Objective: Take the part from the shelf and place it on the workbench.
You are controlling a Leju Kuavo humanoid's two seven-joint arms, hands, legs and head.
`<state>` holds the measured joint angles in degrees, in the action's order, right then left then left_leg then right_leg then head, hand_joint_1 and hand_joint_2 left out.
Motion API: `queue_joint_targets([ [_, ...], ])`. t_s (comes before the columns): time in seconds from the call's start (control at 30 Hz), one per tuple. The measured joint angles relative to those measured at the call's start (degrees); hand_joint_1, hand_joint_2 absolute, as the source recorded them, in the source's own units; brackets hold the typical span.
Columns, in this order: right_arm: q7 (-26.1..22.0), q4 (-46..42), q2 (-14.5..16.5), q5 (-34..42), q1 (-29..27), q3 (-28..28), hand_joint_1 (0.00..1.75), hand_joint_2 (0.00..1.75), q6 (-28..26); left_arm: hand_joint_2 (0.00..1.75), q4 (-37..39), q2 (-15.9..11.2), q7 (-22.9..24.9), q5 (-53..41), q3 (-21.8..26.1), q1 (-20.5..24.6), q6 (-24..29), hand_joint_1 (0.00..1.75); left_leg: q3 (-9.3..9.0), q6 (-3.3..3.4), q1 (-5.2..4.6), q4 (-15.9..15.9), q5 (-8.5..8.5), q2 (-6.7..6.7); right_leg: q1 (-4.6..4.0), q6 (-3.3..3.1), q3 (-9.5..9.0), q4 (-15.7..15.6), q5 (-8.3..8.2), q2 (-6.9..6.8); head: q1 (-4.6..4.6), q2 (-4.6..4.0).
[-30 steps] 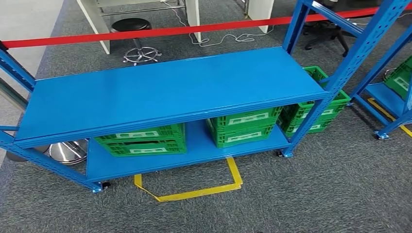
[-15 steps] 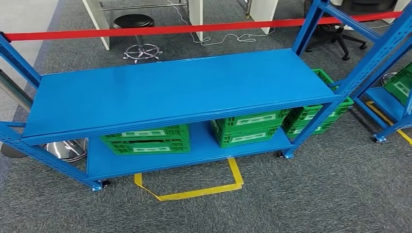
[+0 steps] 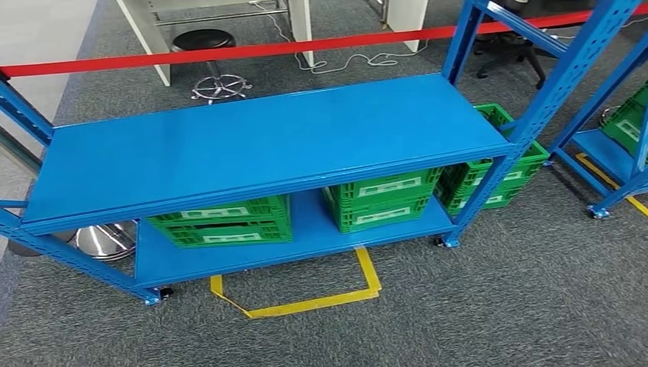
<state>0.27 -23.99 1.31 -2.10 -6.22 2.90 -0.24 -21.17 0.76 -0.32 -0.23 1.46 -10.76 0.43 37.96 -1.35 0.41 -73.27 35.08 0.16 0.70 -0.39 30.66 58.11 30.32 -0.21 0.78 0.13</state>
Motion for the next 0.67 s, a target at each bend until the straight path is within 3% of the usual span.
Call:
queue_joint_targets([
  [0.1, -0.1, -3.8, -0.3, 0.6, 2.8, -0.4, 0.00, 1.75, 0.0, 0.00, 3.3, -0.3, 0.0, 0.1, 0.0, -2.9, -0.1, 0.00, -5.93, -1.15, 0.95, 11.2, -5.08, -0.08, -0.13, 0.14, -0.22, 0.2, 0.30, 0.12, 0.09, 0.00],
  [0.17, -0.3, -4.8, -0.6, 1.1, 3.5, -0.6, 0.00, 1.75, 0.0, 0.00, 4.0, -0.3, 0.1, 0.2, -0.1, -3.5, -0.2, 0.00, -7.93, -0.76, 1.14, 14.9, -5.70, -0.29, -0.45, 0.53, 0.02, 0.3, 0.60, 0.29, 0.18, 0.00],
  [0.23, -0.2, -3.7, -0.8, 1.7, 2.6, -0.9, 0.00, 1.75, 0.0, 0.00, 2.9, -0.3, 0.1, 0.2, -0.2, -2.4, -0.3, 0.00, -8.01, 0.01, 0.91, 15.1, -5.52, -0.78, -0.44, 0.94, -0.10, 0.2, 0.81, -0.04, 0.05, 0.00],
  [0.33, 0.0, -2.3, -0.8, 1.9, 0.5, -1.2, 0.00, 1.75, 0.1, 0.00, 1.7, -0.3, 0.0, 0.2, -0.3, -0.4, -0.3, 0.00, -7.89, 0.21, 0.66, 15.1, -5.44, -1.28, -0.17, 1.31, -0.71, 0.1, 0.88, -0.50, -0.12, 0.00],
  [0.47, 0.0, -2.2, -0.8, 1.9, 0.0, -1.3, 0.00, 1.75, 0.1, 0.00, 1.6, -0.3, 0.0, 0.2, -0.3, -0.1, -0.3, 0.00, -7.86, 0.25, 0.62, 15.1, -5.41, -1.26, -0.13, 1.35, -0.94, 0.1, 0.86, -0.45, -0.12, 0.00],
  [0.67, -0.1, -0.7, -0.9, 2.0, -2.3, -1.7, 0.00, 1.75, 0.1, 0.00, 0.0, -0.5, 0.1, 0.3, -0.4, 1.9, -0.3, 0.00, -7.94, 0.52, 0.22, 15.0, -5.24, -0.39, 0.20, 1.73, -0.80, 0.1, 0.63, 0.53, -0.08, 0.00],
])
